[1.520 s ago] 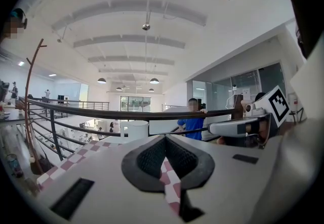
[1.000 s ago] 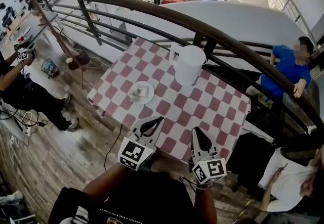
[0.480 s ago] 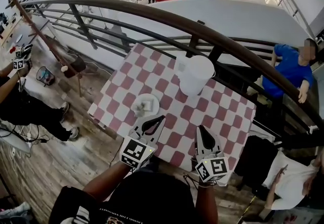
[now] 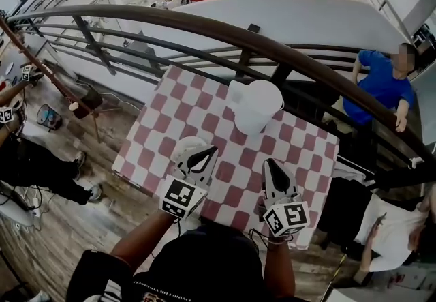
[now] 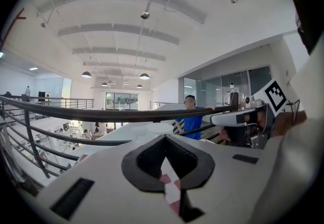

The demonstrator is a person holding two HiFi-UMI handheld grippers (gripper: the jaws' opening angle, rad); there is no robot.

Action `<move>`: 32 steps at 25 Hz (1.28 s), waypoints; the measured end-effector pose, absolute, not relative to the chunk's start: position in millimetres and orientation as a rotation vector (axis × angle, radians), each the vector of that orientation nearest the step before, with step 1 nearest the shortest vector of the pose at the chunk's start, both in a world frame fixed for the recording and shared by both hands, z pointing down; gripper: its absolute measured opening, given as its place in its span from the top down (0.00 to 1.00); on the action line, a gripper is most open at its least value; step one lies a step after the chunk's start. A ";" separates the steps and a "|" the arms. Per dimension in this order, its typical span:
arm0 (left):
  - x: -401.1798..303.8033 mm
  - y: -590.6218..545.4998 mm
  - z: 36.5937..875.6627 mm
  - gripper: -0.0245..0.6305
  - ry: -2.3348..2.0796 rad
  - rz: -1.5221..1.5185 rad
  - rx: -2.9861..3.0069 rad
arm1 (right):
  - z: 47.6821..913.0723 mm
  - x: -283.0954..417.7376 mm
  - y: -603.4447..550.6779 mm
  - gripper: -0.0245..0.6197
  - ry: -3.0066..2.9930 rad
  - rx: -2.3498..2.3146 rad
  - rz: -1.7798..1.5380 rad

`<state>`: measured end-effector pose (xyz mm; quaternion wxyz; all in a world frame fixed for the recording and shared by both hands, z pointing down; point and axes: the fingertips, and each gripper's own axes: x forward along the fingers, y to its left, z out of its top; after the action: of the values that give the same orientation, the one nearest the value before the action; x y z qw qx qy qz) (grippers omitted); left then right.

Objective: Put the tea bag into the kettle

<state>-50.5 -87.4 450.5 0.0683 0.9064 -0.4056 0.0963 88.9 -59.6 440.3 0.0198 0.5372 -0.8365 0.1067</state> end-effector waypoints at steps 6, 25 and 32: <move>-47.9 -115.3 439.9 0.96 -1.224 0.260 2.755 | 431.3 96.8 -88.6 0.94 -2.575 1.699 0.293; -21.4 -208.8 433.4 0.96 -1.287 0.263 2.757 | 441.7 144.9 -177.4 0.94 -2.531 1.748 0.332; -13.2 -246.8 450.1 0.96 -1.293 0.301 2.733 | 446.1 160.3 -205.2 0.94 -2.516 1.773 0.351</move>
<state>-13.2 -246.8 450.1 0.0517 0.8983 -0.4249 0.0989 160.3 -205.2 446.1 0.0219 0.5721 -0.8120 0.1132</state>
